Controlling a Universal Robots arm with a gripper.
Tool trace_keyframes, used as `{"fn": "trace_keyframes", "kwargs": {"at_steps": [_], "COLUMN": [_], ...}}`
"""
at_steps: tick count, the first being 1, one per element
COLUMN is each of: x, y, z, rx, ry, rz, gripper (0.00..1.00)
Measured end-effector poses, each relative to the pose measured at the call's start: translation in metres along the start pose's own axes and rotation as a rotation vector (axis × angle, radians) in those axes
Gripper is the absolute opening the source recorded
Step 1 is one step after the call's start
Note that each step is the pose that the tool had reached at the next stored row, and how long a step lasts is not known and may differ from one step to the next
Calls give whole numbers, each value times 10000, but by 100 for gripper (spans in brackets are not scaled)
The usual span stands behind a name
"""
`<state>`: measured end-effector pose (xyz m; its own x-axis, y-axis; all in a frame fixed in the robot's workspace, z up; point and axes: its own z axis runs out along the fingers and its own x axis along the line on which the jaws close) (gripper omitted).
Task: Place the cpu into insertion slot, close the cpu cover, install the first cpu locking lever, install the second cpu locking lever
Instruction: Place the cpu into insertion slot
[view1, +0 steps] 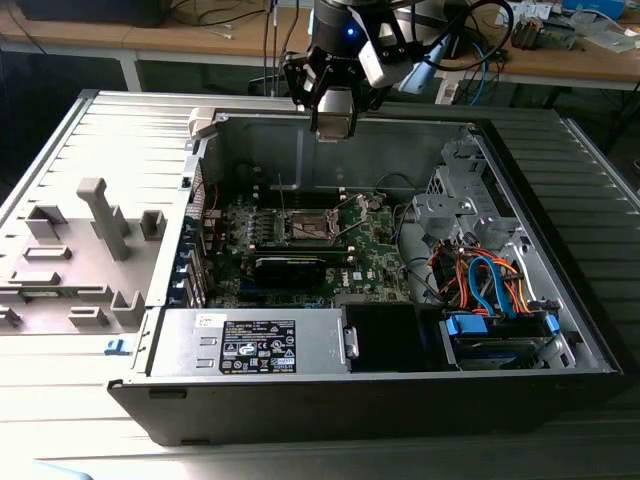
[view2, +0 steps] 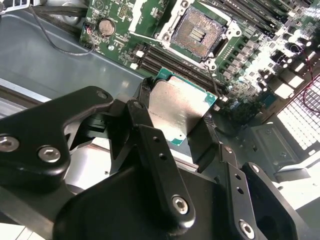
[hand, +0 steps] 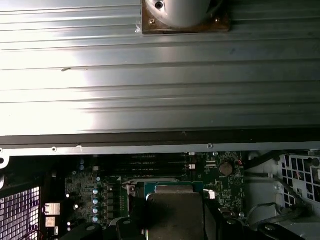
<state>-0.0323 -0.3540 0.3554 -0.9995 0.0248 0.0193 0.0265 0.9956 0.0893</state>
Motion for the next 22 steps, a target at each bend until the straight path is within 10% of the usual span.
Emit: {"fn": "trace_keyframes", "kwargs": {"at_steps": [22], "x": [0], "y": [-62], "z": [27], "rx": [1], "ry": [0], "rz": [0], "gripper": [55]}}
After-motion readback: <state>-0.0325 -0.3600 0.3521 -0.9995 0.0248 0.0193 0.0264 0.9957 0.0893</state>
